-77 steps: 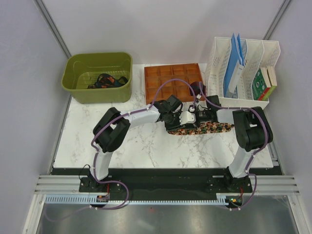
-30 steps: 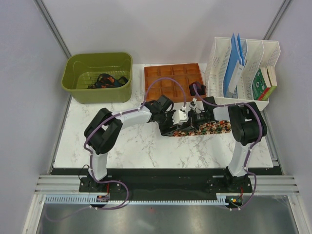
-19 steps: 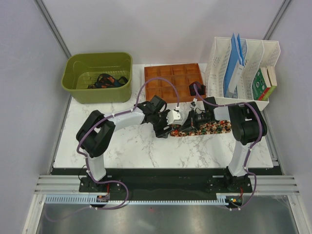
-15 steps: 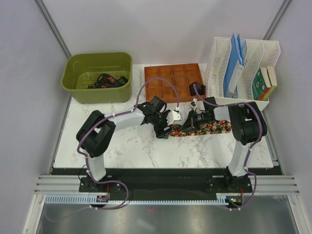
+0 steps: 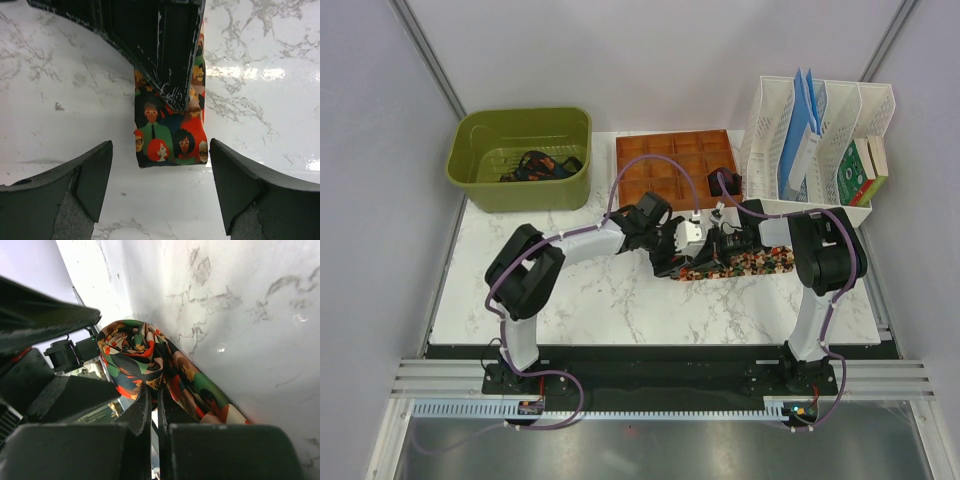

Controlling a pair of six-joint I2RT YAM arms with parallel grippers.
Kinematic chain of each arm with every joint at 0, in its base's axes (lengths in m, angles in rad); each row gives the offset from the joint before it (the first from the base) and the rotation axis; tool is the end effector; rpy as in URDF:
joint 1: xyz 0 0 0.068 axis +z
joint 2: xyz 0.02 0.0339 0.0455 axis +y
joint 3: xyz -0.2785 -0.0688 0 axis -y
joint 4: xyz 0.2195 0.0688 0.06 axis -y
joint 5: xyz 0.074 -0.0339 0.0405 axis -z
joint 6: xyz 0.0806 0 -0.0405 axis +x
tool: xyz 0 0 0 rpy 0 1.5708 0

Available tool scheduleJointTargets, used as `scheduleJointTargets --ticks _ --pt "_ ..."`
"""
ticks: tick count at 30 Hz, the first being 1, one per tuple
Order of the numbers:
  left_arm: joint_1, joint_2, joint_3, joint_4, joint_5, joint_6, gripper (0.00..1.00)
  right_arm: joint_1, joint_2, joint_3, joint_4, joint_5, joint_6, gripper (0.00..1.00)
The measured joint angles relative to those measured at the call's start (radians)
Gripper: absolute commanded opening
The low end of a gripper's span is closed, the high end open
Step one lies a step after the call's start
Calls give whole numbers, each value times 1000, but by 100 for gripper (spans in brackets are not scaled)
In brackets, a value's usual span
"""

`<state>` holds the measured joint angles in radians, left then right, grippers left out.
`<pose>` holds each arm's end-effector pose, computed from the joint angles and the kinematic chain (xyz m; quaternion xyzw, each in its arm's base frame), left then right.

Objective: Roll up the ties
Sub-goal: Roll the tie at the center of the board.

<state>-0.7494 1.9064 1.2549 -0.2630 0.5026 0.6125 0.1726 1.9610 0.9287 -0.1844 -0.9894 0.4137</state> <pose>0.2744 -0.3083 0.1765 0.6395 0.6620 -0.2562 0.2953 0.3145 0.1232 0.1025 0.0212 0.8701 0.4922 0.0133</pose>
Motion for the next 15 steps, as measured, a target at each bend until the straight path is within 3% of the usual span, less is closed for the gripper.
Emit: scheduleJointTargets --ticks 9,13,15 --pt "-26 27 27 38 4 3 80 0 0 0 0 -1 0 0" --pt "-39 60 27 30 4 21 58 0 0 0 0 -2 0 0" --pt "-43 74 27 24 2 28 52 0 0 0 0 -2 0 0"
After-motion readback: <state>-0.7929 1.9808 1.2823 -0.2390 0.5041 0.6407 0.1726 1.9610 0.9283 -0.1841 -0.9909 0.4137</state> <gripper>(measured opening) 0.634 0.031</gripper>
